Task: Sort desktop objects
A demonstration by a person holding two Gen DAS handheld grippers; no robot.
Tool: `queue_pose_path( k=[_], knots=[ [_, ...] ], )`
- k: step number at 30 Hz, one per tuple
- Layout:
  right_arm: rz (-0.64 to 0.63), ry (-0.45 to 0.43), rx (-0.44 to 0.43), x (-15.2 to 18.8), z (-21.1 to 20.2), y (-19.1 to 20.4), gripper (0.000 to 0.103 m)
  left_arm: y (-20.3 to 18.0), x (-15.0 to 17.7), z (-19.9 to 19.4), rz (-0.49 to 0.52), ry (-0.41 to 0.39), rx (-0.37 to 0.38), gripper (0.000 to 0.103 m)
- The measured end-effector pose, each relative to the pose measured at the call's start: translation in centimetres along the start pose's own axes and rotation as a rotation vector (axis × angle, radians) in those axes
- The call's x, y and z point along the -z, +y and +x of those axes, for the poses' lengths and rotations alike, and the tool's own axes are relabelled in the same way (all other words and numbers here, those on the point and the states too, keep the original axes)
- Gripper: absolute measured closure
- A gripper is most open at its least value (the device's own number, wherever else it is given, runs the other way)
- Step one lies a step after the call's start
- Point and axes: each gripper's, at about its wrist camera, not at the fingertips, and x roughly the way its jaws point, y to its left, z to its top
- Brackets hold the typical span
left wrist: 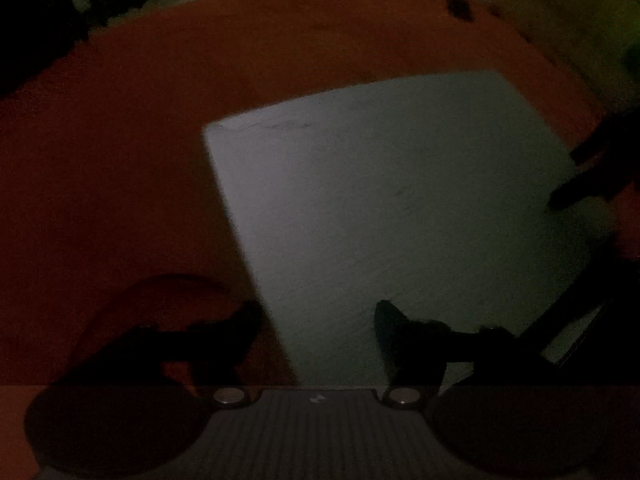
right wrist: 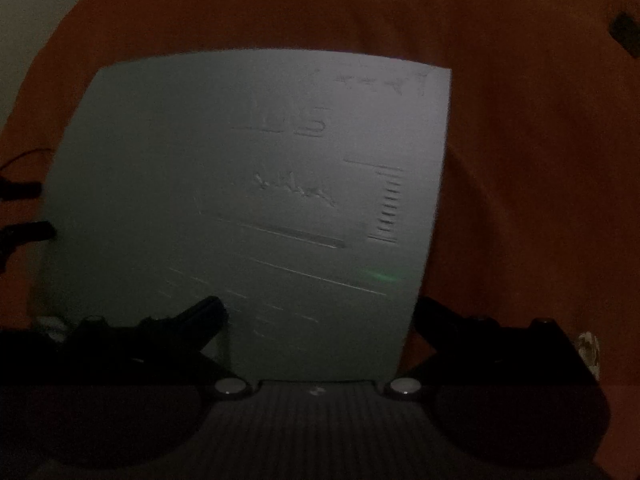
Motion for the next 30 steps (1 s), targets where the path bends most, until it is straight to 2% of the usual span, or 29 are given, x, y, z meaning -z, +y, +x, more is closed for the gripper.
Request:
queue_pose_path(
  k=[4, 9, 13, 18, 19, 21, 22, 24, 27, 29, 30],
  knots=[
    [-0.011, 0.003, 0.002, 0.3, 0.4, -0.3, 0.0, 0.4, -0.2, 0.1, 0.004, 0.009, 0.017, 0.033],
    [-0.028, 0.041, -0.002, 1.8, -1.0, 0.8, 0.0, 1.0, -0.3, -0.7, 0.018, 0.069, 0.037, 0.033],
    [-0.045, 0.08, -0.007, 2.7, -0.8, 1.0, 0.0, 1.9, -0.3, -1.4, -0.033, 0.114, 0.091, 0.033],
    [-0.073, 0.086, -0.003, 3.5, -0.4, 1.2, 0.0, 1.5, -0.5, -2.0, 0.033, 0.129, 0.112, 0.033],
    [-0.074, 0.09, -0.005, 3.4, -0.2, 1.2, 0.0, 1.3, -0.7, -1.9, 0.043, 0.135, 0.151, 0.042],
    [-0.067, 0.1, -0.007, 2.8, 0.3, 0.9, 0.0, 0.8, -1.0, -1.7, 0.068, 0.138, 0.205, 0.045],
    [-0.05, 0.099, -0.011, 2.5, 0.6, 0.6, 0.0, 0.3, -1.2, -1.8, 0.093, 0.125, 0.179, 0.049],
    [-0.014, 0.105, -0.028, 2.1, 0.9, -0.1, 0.0, 0.5, -2.0, -2.0, 0.119, 0.106, 0.139, 0.049],
    [0.022, 0.109, -0.064, 1.6, 1.0, -0.9, 0.0, 3.0, -3.4, -2.4, 0.057, 0.081, 0.076, 0.035],
    [0.045, 0.097, -0.092, 1.3, 1.4, -1.7, 0.0, 5.0, -3.7, -1.9, 0.02, 0.082, 0.033, 0.032],
    [0.054, 0.094, -0.104, 1.2, 1.7, -2.0, 0.0, 5.6, -3.8, -1.3, 0.003, 0.092, 0.037, 0.032]
  ],
)
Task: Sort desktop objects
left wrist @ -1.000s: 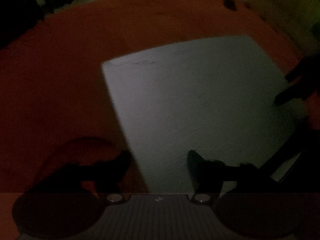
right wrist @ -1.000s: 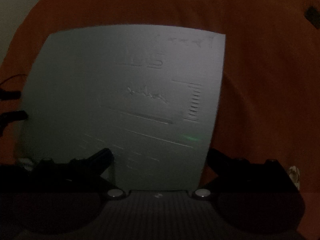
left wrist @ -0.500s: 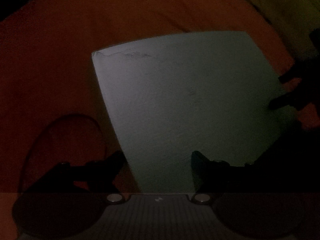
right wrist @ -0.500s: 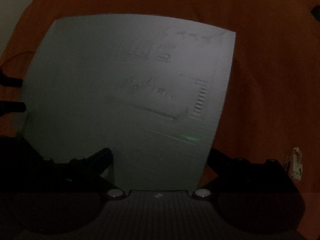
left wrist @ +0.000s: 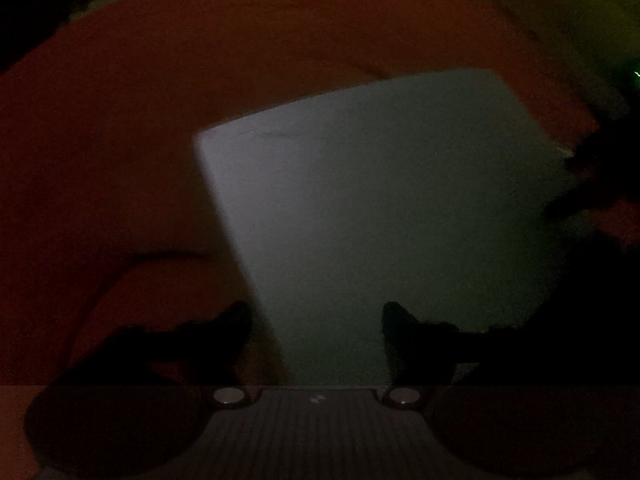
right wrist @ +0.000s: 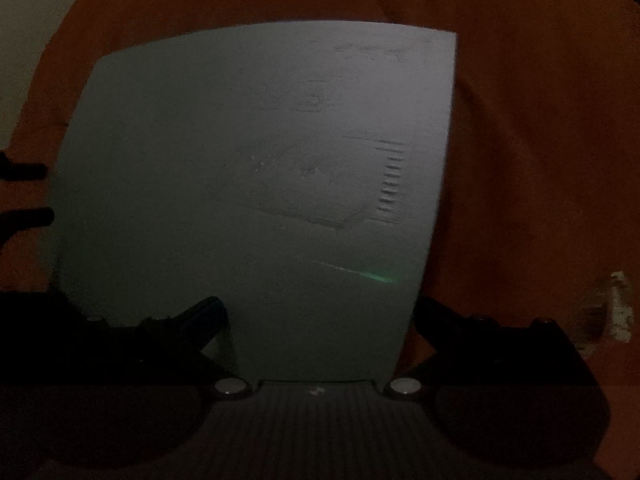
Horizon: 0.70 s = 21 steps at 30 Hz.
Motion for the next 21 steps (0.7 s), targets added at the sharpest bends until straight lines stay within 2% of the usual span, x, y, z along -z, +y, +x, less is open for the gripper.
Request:
queue_pose_path(
  k=[2, 4, 6, 8, 14, 18, 19, 20, 21],
  knots=[
    [0.013, -0.007, -0.005, -0.3, 0.3, -0.2, 0.0, 1.3, -0.2, 1.5, -0.058, 0.014, 0.048, 0.026],
    [0.027, -0.011, -0.005, -0.6, 0.6, -0.2, 0.0, 1.9, -0.7, 2.5, -0.108, 0.01, 0.114, 0.015],
    [0.042, -0.016, -0.007, -0.6, 0.9, -0.4, 0.0, 2.1, -1.0, 3.0, -0.088, -0.004, 0.124, 0.007],
    [0.043, -0.02, -0.005, -0.8, 1.0, -0.3, 0.0, 2.2, -1.2, 3.1, -0.094, -0.013, 0.124, 0.005],
    [0.02, -0.022, 0.039, -0.8, 0.1, 1.3, 0.0, 1.7, -2.3, 1.7, -0.133, -0.009, 0.138, 0.013],
    [0.013, -0.035, 0.055, -0.9, -0.4, 1.7, 0.0, -0.7, -2.4, 0.8, -0.094, -0.011, 0.128, 0.014],
    [0.01, -0.036, 0.052, -0.8, -0.5, 1.7, 0.0, -0.8, -2.2, 0.6, -0.071, -0.012, 0.15, 0.031],
    [-0.013, -0.036, 0.052, -0.7, -0.5, 2.0, 0.0, -0.7, -2.3, 0.8, -0.037, 0.0, 0.191, 0.042],
    [-0.049, -0.032, 0.065, -0.5, -0.3, 2.4, 0.0, -1.4, -2.3, 1.1, -0.007, 0.026, 0.207, 0.045]
  ],
)
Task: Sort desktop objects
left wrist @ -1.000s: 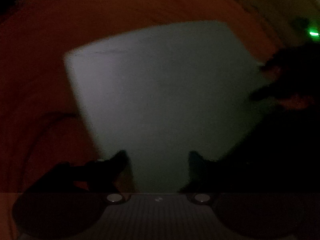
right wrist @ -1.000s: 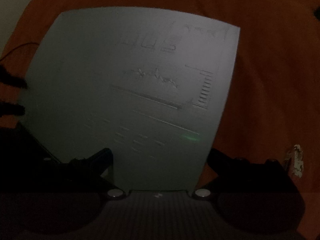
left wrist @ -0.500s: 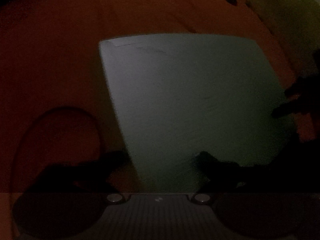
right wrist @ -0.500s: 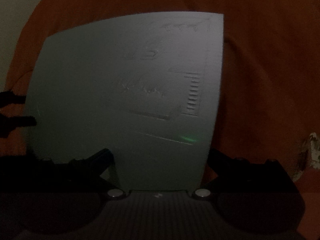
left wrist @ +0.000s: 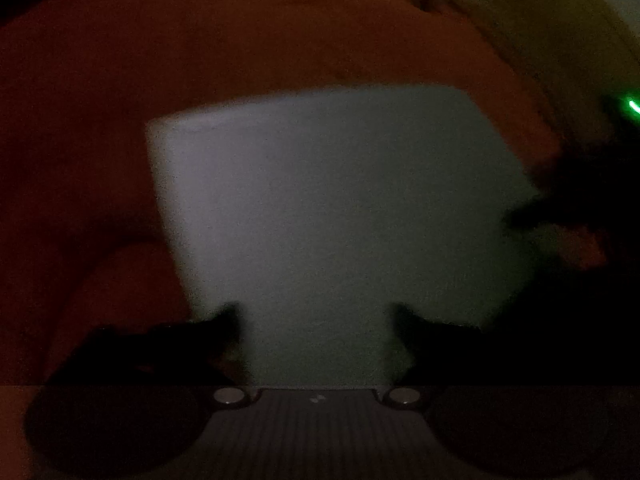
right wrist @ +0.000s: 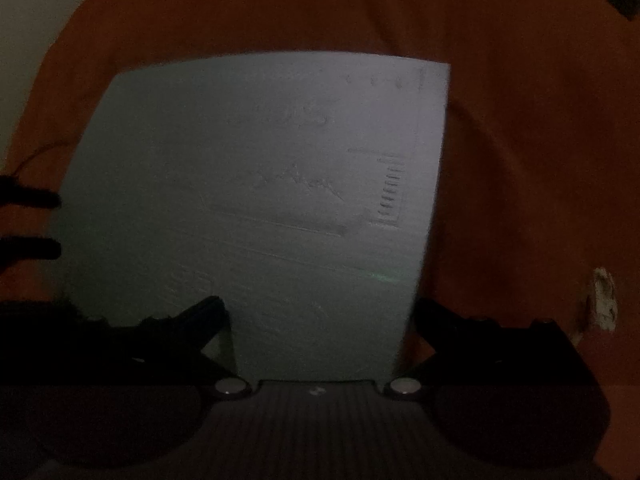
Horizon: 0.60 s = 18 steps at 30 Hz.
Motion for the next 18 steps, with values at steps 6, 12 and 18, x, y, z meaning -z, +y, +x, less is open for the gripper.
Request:
queue_pose_path(
  k=[6, 12, 18],
  knots=[
    [-0.019, -0.001, 0.055, 0.1, 2.3, 0.1, 0.0, -0.6, -1.2, 0.9, 0.08, -0.005, -0.09, 0.032],
    [0.023, 0.004, 0.025, -1.4, 2.5, -1.1, 0.0, 3.7, -1.6, -0.1, -0.036, -0.081, -0.179, 0.018],
    [0.048, -0.027, 0.013, -0.2, 2.5, -1.3, 0.0, 6.1, -3.0, 4.5, -0.08, -0.066, -0.061, 0.003]
  ],
)
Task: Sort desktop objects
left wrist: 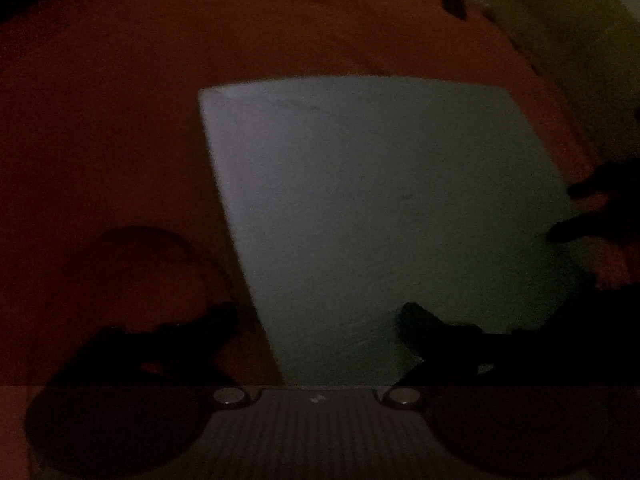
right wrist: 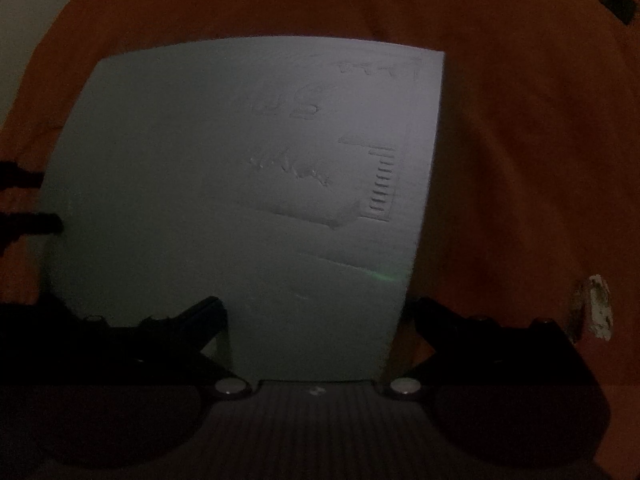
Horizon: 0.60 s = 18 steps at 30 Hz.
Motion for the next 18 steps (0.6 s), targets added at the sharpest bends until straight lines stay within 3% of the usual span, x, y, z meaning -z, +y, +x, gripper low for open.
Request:
queue_pose_path(
  k=[1, 6, 12, 18],
  knots=[
    [0.003, -0.011, -0.01, 0.1, 0.4, 0.0, 0.0, 0.0, -0.1, 0.5, 0.006, -0.005, 0.002, 0.0],
    [0.101, -0.02, -0.061, -0.1, 1.3, -1.0, 0.0, 0.3, -0.9, 0.7, -0.016, -0.003, -0.012, 0.003],
    [0.055, -0.013, -0.091, 0.6, -0.9, -0.9, 0.0, -2.0, -3.5, 0.5, 0.022, 0.072, -0.095, 0.003],
    [-0.03, -0.042, -0.039, 3.5, -0.4, -0.2, 0.0, -3.8, -3.9, 1.0, -0.008, 0.059, -0.179, 0.003]
  ],
)
